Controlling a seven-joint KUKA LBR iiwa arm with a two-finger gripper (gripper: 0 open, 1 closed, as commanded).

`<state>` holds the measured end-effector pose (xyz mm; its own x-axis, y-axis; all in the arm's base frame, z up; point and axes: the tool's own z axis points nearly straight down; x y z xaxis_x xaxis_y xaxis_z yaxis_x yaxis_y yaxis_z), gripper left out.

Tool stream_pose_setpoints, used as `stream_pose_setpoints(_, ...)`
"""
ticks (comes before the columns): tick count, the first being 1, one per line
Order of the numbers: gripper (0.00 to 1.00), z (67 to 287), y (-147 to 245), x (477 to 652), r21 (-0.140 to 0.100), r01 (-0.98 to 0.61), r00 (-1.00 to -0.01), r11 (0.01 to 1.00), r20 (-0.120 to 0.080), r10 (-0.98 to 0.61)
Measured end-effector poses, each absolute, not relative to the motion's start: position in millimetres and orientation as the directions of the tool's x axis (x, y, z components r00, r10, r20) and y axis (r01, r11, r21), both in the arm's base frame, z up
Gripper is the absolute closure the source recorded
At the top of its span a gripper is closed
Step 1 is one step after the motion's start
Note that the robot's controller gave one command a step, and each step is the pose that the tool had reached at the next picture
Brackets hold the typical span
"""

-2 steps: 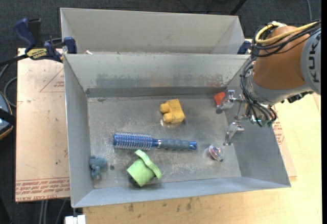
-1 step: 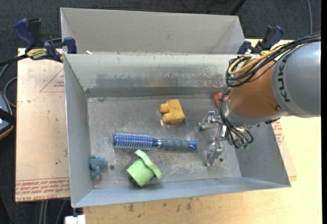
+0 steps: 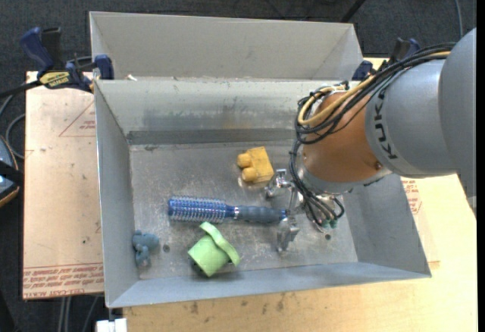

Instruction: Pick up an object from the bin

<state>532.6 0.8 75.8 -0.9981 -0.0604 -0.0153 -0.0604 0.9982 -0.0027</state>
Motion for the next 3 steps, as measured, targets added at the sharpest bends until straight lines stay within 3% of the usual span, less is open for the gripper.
stream_pose_setpoints(1,1.0,76,0,531.7,0.0,-0.057,-0.998,0.998,-0.01,-0.057)
stream_pose_setpoints(2,1.0,199,-16,552.2,-0.003,-0.265,-0.964,0.964,-0.009,-0.265)
stream_pose_setpoints(3,1.0,222,-62,523.5,-0.002,-0.327,-0.945,0.945,-0.001,-0.327)
